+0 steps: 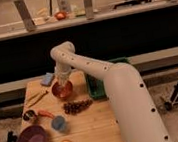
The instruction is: Place fork in red bowl
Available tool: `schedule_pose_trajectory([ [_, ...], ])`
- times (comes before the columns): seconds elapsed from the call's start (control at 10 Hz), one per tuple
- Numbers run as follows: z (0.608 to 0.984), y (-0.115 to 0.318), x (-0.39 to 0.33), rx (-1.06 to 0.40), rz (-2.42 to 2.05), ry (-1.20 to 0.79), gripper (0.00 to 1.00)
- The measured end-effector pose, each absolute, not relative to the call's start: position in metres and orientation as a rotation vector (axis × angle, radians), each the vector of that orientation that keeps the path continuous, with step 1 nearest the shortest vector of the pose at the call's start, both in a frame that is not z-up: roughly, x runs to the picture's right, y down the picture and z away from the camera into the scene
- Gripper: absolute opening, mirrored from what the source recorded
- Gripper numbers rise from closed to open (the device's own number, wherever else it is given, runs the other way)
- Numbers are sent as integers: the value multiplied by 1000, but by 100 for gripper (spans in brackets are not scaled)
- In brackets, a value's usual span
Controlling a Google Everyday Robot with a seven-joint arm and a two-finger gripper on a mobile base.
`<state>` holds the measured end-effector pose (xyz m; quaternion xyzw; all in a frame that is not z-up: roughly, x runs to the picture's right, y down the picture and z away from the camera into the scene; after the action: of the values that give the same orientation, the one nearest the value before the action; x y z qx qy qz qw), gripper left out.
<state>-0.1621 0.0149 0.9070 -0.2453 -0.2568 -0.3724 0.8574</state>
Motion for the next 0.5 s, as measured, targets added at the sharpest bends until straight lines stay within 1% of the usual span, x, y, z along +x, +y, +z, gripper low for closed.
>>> schedule_pose_trajectory([
  [0.1,908,15,-161,-518,-780,-539,80],
  [0.5,909,16,-161,-522,-780,-537,80],
])
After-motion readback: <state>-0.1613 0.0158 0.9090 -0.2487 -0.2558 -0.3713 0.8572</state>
